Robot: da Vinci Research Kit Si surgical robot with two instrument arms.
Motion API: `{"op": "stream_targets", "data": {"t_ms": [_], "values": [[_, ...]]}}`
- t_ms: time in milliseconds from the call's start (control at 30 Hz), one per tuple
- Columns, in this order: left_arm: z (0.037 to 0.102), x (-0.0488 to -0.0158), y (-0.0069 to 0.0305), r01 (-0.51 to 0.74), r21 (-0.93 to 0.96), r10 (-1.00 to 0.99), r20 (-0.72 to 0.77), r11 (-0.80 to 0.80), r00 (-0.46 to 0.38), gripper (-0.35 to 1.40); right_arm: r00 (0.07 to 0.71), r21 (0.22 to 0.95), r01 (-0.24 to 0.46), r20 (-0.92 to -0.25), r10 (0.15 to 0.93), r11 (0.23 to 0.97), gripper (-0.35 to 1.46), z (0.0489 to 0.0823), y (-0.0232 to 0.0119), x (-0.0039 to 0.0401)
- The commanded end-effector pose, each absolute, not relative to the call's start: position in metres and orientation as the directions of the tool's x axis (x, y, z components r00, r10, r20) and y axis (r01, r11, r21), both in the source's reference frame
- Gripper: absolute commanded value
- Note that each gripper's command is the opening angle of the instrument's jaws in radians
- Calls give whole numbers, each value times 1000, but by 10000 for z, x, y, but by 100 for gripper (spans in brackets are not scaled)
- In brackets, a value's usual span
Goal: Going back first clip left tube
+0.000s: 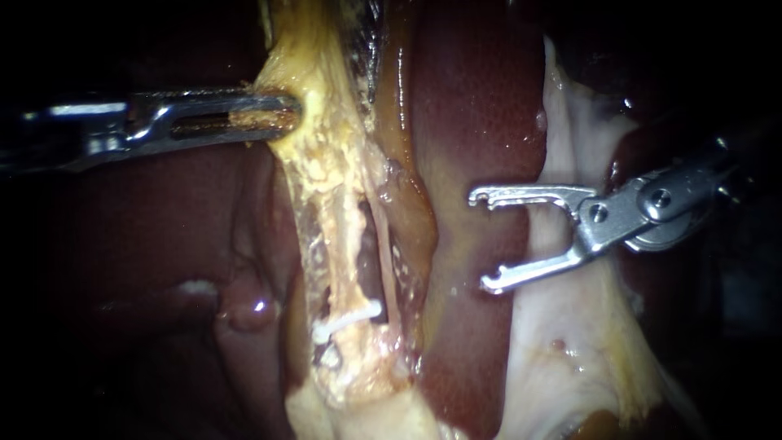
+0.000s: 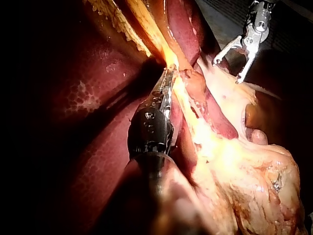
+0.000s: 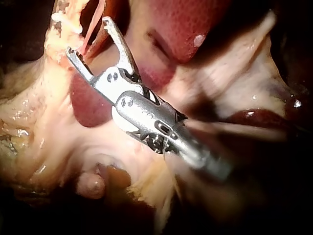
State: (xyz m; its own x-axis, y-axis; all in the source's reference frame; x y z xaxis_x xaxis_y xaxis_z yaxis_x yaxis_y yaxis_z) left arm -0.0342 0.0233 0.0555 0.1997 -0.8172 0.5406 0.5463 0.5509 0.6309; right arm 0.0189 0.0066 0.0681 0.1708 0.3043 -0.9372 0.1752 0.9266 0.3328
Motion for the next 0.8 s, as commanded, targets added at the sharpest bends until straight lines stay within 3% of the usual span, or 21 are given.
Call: {"op": "stream_targets", "data": {"t_ms": [33,800], "values": [[556,-342,232,548,630,-817,541,550,199,-35,170,333,179,-937,304,926,58,682,66,189],[614,-381,223,548,616,-810,541,566,228,-35,168,332,184,-938,303,925,59,683,65,189]]}}
